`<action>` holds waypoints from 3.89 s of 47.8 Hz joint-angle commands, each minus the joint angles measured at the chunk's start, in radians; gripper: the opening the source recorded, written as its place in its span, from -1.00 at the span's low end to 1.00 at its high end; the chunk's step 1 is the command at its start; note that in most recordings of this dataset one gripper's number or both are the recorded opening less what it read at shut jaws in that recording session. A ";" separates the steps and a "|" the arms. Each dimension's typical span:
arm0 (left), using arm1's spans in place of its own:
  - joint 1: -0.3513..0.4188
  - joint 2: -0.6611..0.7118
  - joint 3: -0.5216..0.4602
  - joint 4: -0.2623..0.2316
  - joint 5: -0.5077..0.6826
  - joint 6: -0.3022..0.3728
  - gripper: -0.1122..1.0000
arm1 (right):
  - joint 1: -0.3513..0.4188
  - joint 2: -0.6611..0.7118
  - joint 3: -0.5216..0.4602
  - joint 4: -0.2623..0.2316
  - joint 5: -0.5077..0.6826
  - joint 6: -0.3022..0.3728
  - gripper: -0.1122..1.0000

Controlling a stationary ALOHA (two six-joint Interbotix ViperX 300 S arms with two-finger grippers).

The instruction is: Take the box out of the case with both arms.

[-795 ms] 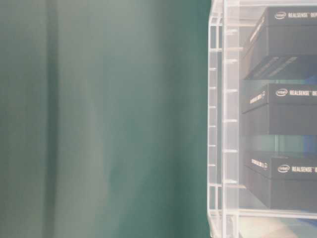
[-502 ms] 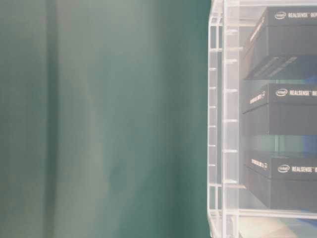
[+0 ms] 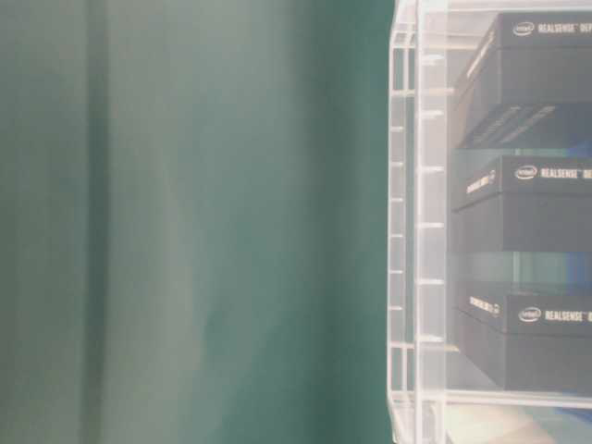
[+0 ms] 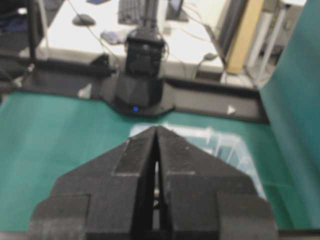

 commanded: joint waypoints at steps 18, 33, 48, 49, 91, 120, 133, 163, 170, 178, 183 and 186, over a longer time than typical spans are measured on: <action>0.003 0.089 -0.241 0.006 0.278 -0.003 -0.80 | -0.003 0.094 -0.218 0.003 0.215 0.044 -0.79; -0.002 0.147 -0.362 0.003 0.753 -0.112 -0.79 | -0.003 0.141 -0.313 0.000 0.686 0.183 -0.79; -0.034 0.296 -0.479 0.002 1.351 -0.209 -0.79 | -0.003 0.304 -0.423 -0.038 1.414 0.287 -0.79; -0.035 0.304 -0.480 0.000 1.376 -0.212 -0.80 | -0.003 0.313 -0.423 -0.040 1.454 0.293 -0.79; -0.048 0.339 -0.495 0.015 1.447 -1.138 -0.79 | -0.003 0.360 -0.436 -0.112 1.517 1.350 -0.79; 0.058 0.334 -0.495 0.034 1.453 -1.474 -0.80 | -0.072 0.374 -0.440 -0.126 1.526 1.509 -0.79; 0.296 0.341 -0.503 0.025 1.447 -1.213 -0.79 | -0.273 0.376 -0.440 -0.163 1.523 1.301 -0.79; 0.285 0.345 -0.472 0.017 1.445 -1.172 -0.79 | -0.304 0.368 -0.419 -0.161 1.471 1.255 -0.71; 0.285 0.359 -0.468 0.017 1.443 -1.192 -0.47 | -0.304 0.371 -0.413 -0.166 1.479 1.275 -0.06; 0.285 0.367 -0.472 0.015 1.443 -1.213 0.41 | -0.304 0.380 -0.405 -0.170 1.491 1.295 0.76; 0.285 0.367 -0.472 0.015 1.443 -1.233 0.80 | -0.304 0.385 -0.405 -0.170 1.491 1.299 0.92; 0.285 0.368 -0.472 0.015 1.443 -1.244 0.85 | -0.304 0.385 -0.405 -0.170 1.489 1.305 0.90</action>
